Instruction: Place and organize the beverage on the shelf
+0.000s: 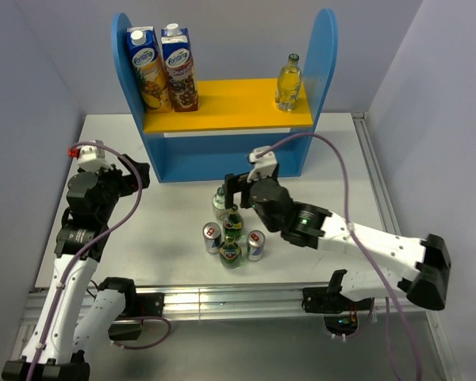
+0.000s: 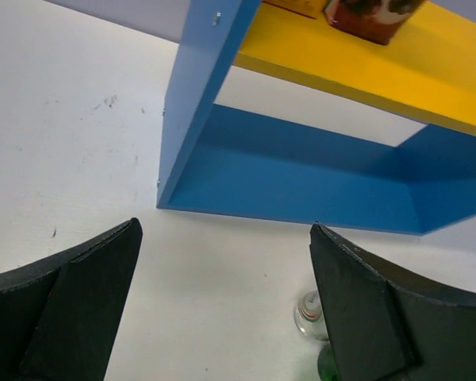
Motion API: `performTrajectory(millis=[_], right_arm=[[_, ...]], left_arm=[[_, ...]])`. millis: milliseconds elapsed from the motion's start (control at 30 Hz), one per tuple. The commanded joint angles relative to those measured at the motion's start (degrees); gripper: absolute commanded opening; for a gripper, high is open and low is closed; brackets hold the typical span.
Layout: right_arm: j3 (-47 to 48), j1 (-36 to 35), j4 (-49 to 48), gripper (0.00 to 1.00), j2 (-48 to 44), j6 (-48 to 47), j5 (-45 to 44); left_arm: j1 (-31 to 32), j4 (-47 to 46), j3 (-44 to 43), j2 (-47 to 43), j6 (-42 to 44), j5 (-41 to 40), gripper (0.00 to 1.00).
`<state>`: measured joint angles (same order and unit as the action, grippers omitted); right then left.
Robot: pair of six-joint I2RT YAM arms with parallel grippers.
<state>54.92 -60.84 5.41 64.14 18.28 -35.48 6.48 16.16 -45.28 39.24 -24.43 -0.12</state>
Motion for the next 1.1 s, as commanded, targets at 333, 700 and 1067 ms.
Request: performTrajectory(millis=[333, 700, 1067], right_arm=[[13.37, 0.72, 0.92, 1.00, 18.12, 3.51, 6.13], [13.90, 0.72, 4.69, 0.99, 22.43, 7.38, 2.44], [12.85, 0.63, 6.54, 0.87, 26.03, 11.07, 1.65]], left_arm=[[0.02, -2.45, 0.80, -3.65, 1.75, -9.02, 0.95], [0.02, -2.10, 0.45, -4.09, 1.75, -9.11, 0.95], [-0.06, -1.66, 0.54, -4.88, 1.66, -8.85, 0.95]])
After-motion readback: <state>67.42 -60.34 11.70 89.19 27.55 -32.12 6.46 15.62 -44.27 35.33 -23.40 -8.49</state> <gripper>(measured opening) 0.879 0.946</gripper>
